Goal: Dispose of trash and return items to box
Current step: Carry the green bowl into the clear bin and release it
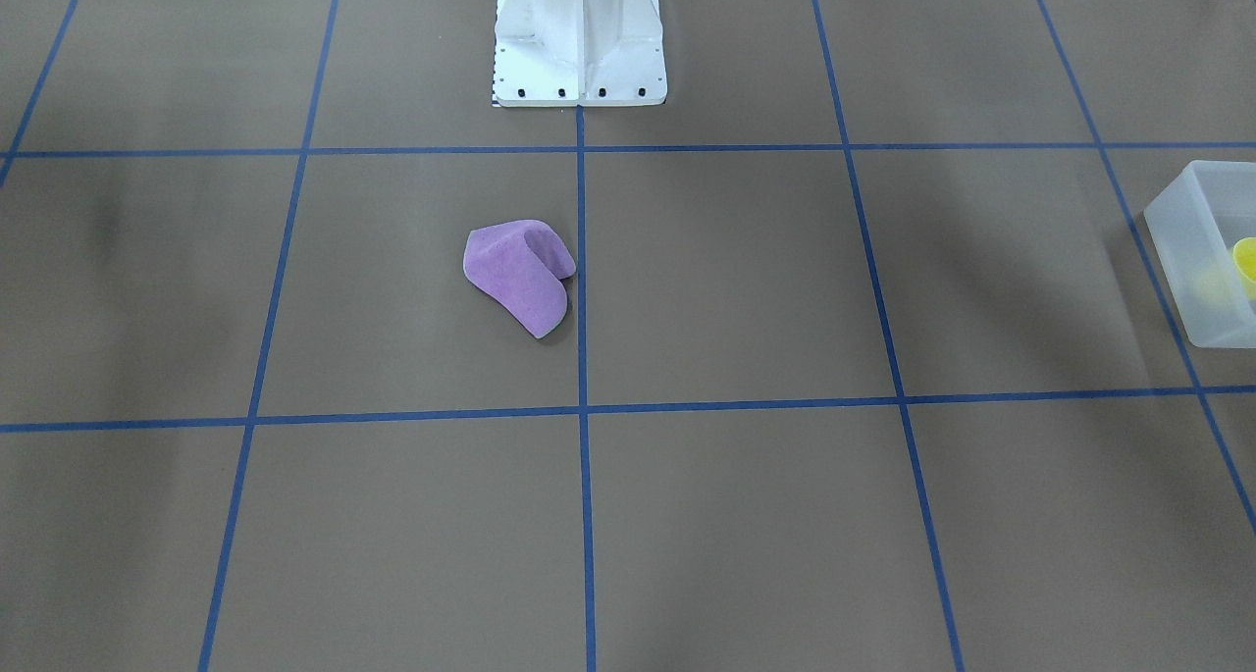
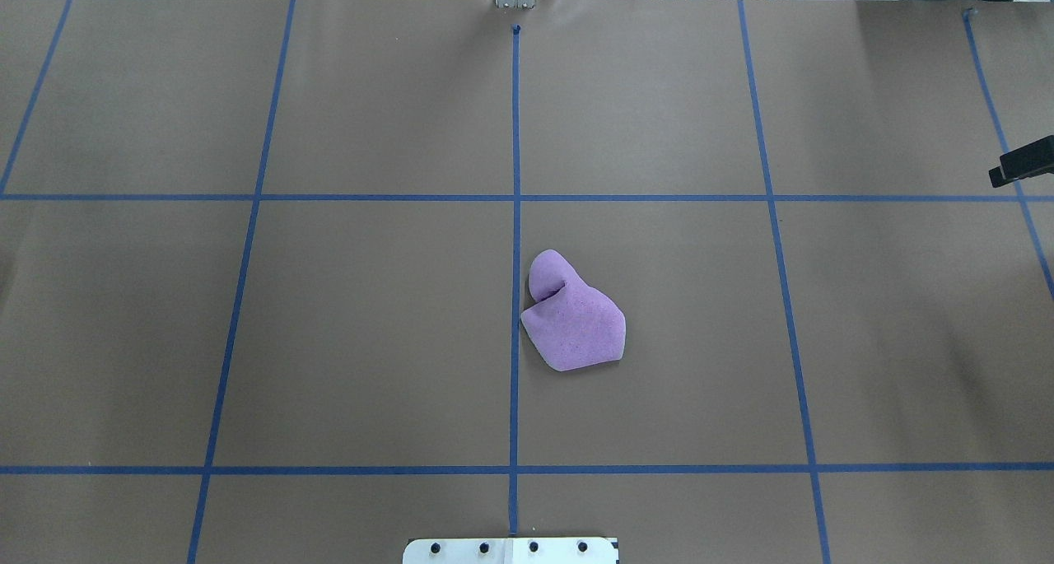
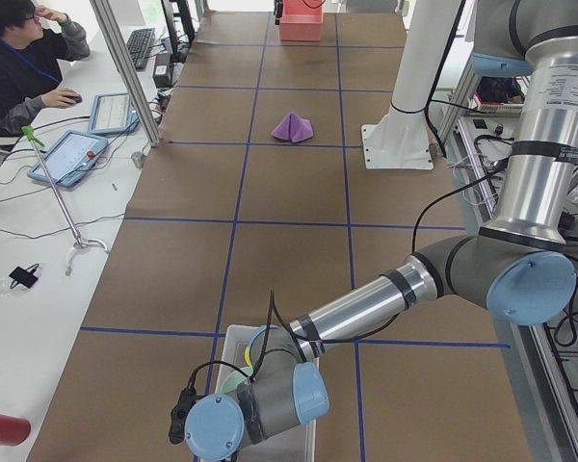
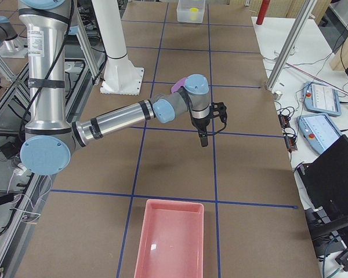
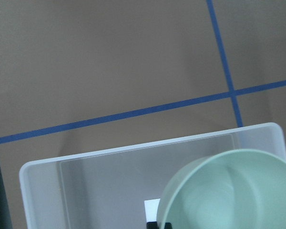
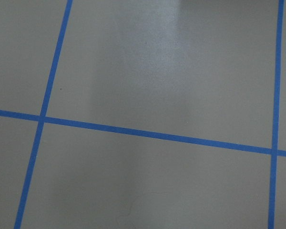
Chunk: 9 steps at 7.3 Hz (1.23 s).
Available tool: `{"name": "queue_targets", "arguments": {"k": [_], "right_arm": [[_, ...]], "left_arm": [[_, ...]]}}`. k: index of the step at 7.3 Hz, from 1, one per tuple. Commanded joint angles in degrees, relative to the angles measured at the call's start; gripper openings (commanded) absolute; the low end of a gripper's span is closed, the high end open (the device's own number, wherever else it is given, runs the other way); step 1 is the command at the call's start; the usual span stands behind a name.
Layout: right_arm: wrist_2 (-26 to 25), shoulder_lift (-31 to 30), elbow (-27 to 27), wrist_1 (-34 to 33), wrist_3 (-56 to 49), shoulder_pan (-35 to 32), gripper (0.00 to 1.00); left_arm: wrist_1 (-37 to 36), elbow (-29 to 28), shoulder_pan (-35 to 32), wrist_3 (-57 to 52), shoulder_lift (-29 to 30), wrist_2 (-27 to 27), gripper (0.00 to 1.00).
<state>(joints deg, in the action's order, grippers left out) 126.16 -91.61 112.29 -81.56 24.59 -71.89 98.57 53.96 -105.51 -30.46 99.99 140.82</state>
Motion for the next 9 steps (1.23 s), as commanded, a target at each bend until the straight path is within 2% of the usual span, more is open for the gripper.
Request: {"name": "queue_targets", "arguments": {"k": [1, 2, 3, 6, 8, 9], "right_arm": [[-0.47, 0.03, 0.04, 0.00, -0.07, 0.00, 1.00], [-0.47, 0.03, 0.04, 0.00, -0.16, 0.00, 1.00], [-0.56, 0.03, 0.04, 0.00, -0.16, 0.00, 1.00], [-0.56, 0.12, 0.04, 0.00, -0.16, 0.00, 1.00], [-0.56, 0.12, 0.04, 0.00, -0.16, 0.00, 1.00], [-0.56, 0.12, 0.04, 0.00, -0.16, 0.00, 1.00]], "left_arm": [[5.62, -0.96, 0.04, 5.11, -3.73, 0.07, 0.00], [13.15, -4.26, 0.39, 9.67, -4.36, -0.02, 0.00], [17.66, -7.52, 0.65, 12.59, -3.76, -0.02, 0.00], [18.15, -8.25, 2.67, 15.78, -2.53, -0.11, 0.00], [21.72, -12.89, 3.29, 15.96, -0.16, -1.33, 0.00], [23.84, -13.69, 4.51, 15.87, -0.06, -1.34, 0.03]]}}
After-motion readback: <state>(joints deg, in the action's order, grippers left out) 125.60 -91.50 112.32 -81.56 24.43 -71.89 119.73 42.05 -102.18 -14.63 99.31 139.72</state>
